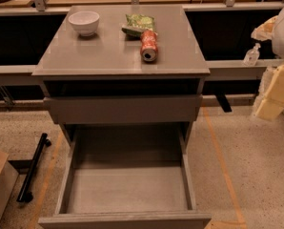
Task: Place coke can into middle drawer
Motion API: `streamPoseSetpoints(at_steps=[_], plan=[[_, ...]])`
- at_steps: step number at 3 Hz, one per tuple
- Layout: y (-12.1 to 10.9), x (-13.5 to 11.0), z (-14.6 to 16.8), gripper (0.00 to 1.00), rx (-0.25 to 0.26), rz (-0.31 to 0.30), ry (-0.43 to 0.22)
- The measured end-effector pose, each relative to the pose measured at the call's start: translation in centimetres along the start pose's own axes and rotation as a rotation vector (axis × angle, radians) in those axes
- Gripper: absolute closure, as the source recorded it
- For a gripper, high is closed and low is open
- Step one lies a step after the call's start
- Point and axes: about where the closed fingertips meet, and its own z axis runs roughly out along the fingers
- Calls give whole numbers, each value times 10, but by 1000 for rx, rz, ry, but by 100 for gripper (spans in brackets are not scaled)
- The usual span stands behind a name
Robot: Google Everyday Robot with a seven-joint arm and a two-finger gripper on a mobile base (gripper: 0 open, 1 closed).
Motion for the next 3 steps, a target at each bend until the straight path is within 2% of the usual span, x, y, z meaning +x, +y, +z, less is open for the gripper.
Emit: streamPoseSetpoints(at_steps=[2, 3], plan=[[3, 2, -2, 0, 3, -1, -18], [7, -2, 9, 0, 11, 88, -95]])
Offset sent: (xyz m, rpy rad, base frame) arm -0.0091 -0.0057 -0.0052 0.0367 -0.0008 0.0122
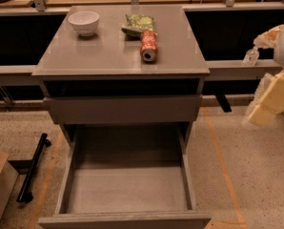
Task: Place coke can into middle drawer
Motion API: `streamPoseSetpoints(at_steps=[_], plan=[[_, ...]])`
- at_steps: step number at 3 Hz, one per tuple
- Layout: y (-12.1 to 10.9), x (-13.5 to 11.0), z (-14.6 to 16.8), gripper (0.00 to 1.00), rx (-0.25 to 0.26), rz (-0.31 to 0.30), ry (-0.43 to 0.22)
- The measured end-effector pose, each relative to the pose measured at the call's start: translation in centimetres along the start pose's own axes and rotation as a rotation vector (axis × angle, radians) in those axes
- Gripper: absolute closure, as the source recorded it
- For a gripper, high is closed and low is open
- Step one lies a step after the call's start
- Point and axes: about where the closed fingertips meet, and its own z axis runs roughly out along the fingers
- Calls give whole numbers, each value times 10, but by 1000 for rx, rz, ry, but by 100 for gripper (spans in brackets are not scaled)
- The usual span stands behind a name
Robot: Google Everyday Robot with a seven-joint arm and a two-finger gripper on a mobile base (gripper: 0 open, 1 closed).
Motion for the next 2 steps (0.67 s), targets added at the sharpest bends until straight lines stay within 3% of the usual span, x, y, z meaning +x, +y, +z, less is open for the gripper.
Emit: streamPoseSetpoints(at_steps=[1, 2], plan=[[-14, -28, 23, 0, 34, 92, -107], [-50, -64, 46, 0, 74, 215, -239]])
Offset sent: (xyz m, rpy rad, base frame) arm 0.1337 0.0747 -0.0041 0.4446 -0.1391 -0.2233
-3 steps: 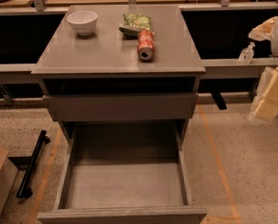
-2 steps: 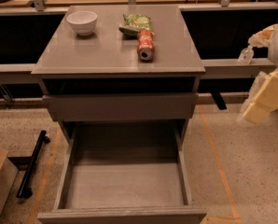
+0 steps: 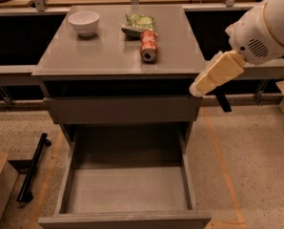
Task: Place coke can into middle drawer
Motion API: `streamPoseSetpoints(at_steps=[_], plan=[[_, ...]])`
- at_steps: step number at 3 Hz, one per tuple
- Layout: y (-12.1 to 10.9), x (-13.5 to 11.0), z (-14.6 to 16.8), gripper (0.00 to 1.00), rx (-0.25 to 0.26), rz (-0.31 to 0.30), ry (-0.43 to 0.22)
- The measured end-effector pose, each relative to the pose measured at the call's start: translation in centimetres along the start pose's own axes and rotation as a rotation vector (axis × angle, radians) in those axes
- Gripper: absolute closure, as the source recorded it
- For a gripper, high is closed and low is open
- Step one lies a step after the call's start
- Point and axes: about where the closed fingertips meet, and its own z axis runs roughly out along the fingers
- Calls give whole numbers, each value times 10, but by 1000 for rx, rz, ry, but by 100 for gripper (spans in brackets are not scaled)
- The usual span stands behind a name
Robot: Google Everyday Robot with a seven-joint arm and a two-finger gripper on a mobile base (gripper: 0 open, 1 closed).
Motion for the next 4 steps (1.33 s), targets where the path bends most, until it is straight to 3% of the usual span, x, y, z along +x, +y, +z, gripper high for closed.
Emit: streamPoseSetpoints(at_steps=[2, 4], plan=[[3, 0, -4, 0, 1, -13, 5], [-21, -48, 81, 0, -32, 54, -131]])
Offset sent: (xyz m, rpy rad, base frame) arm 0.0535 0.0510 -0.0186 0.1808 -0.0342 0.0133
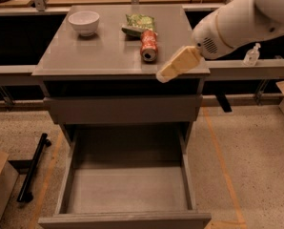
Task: Place coke can into middle drawer
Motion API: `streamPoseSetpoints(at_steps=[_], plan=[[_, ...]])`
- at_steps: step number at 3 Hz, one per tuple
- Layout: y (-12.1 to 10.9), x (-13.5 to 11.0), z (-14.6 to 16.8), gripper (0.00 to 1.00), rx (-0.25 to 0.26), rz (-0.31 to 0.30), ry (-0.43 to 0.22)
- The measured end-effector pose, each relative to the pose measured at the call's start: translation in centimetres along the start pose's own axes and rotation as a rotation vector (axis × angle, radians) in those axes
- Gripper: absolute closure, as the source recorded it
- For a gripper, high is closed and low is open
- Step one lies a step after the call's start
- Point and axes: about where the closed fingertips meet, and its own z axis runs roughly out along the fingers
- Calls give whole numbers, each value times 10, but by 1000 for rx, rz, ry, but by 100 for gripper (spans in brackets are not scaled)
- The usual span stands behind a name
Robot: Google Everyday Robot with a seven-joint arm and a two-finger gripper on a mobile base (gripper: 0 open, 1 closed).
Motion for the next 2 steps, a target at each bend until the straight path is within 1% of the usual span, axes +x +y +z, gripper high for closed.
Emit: streamPoseSetpoints(at_steps=[1, 2], plan=[[-10, -29, 42, 0, -26, -19, -33], [-9, -33, 46, 0, -33, -24, -37]])
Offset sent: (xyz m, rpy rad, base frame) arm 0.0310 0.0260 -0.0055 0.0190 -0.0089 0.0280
